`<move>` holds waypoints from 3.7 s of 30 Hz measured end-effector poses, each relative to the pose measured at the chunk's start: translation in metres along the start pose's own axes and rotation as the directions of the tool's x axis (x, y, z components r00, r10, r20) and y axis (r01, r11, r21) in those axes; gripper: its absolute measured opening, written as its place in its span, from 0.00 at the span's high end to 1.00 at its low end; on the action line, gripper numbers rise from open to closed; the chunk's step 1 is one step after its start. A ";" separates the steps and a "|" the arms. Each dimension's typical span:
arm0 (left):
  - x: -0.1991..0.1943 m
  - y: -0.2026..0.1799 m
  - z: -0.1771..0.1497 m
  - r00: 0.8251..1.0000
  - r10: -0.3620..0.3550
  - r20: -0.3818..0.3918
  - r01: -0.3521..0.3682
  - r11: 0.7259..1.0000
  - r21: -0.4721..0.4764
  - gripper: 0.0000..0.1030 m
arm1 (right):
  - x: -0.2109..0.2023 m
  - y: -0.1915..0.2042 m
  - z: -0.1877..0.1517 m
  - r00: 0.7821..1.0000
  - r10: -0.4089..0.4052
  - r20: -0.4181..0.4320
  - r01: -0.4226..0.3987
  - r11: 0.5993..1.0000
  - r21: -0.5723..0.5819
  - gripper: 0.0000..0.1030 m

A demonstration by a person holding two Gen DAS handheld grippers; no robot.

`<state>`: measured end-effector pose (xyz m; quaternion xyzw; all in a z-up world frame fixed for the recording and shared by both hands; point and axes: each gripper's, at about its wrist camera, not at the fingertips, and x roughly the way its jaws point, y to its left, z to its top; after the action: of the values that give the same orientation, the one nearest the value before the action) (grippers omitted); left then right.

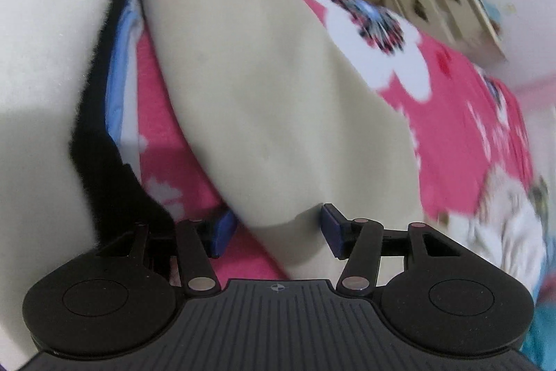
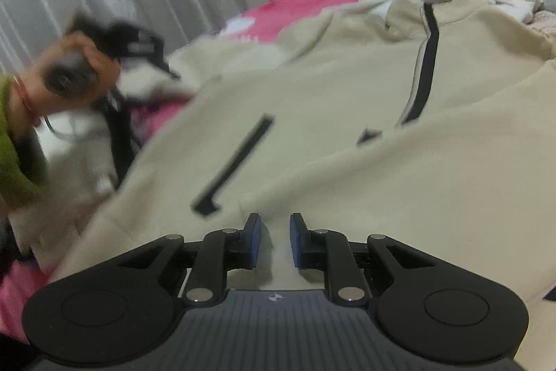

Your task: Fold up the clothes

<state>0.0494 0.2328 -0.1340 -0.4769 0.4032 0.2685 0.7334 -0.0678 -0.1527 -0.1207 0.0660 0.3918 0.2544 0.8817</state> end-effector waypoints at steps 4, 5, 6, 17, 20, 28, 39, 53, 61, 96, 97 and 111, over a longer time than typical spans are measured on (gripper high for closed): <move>0.000 0.009 0.002 0.998 -0.019 0.054 0.026 0.991 -0.132 0.49 | 0.022 0.021 0.063 0.994 0.071 0.085 -0.067 0.996 -0.051 0.78; -0.001 0.012 0.003 0.997 -0.026 0.068 0.036 0.987 -0.155 0.49 | 0.033 0.028 0.080 0.993 0.075 0.096 -0.067 0.994 -0.082 0.78; -0.001 0.013 0.004 0.995 -0.027 0.091 0.043 0.984 -0.171 0.51 | 0.051 0.033 0.096 0.992 0.081 0.094 -0.072 0.993 -0.097 0.79; -0.010 0.005 -0.001 0.947 -0.105 0.305 0.092 0.994 0.055 0.92 | 0.202 0.029 0.114 0.995 0.044 -0.086 -0.044 0.999 0.002 0.83; -0.024 -0.003 -0.012 0.919 -0.172 0.354 0.116 0.978 0.174 0.93 | 0.200 0.023 0.116 0.993 0.059 -0.100 -0.054 0.997 0.052 0.84; -0.065 -0.008 -0.136 0.858 -0.499 0.126 0.167 0.503 0.848 0.94 | 0.114 -0.046 0.137 0.991 0.126 0.047 -0.134 0.917 0.375 0.81; -0.104 -0.015 -0.265 0.819 -0.492 -0.296 0.147 -0.319 0.936 0.71 | -0.074 -0.163 0.043 0.981 -0.184 0.056 0.119 0.810 0.575 0.72; -0.065 -0.042 -0.221 0.867 -0.348 -0.357 0.438 0.191 0.878 0.46 | -0.033 -0.142 0.070 0.997 -0.014 0.069 -0.031 0.802 0.596 0.48; -0.035 -0.062 -0.208 0.888 -0.318 -0.331 0.444 0.407 0.799 0.48 | 0.050 -0.104 0.132 0.993 0.053 -0.102 0.004 0.870 0.492 0.42; -0.135 -0.035 -0.273 0.744 -0.461 -0.484 0.434 -0.217 0.874 0.50 | -0.041 -0.090 0.142 0.991 0.080 0.105 -0.114 0.920 0.375 0.89; -0.146 -0.031 -0.269 0.709 -0.465 -0.530 0.481 -0.232 0.846 0.48 | -0.071 -0.094 0.129 0.983 0.079 0.166 -0.136 0.920 0.368 0.89; -0.108 -0.014 -0.247 0.733 -0.206 -0.648 0.672 0.072 0.737 0.47 | -0.194 -0.174 -0.059 0.974 -0.203 -0.098 0.211 0.671 0.711 0.72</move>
<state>-0.0803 -0.0003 -0.0903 -0.0690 0.4403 -0.3742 0.8132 -0.1507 -0.4041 -0.0886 0.3583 0.4694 -0.0196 0.8068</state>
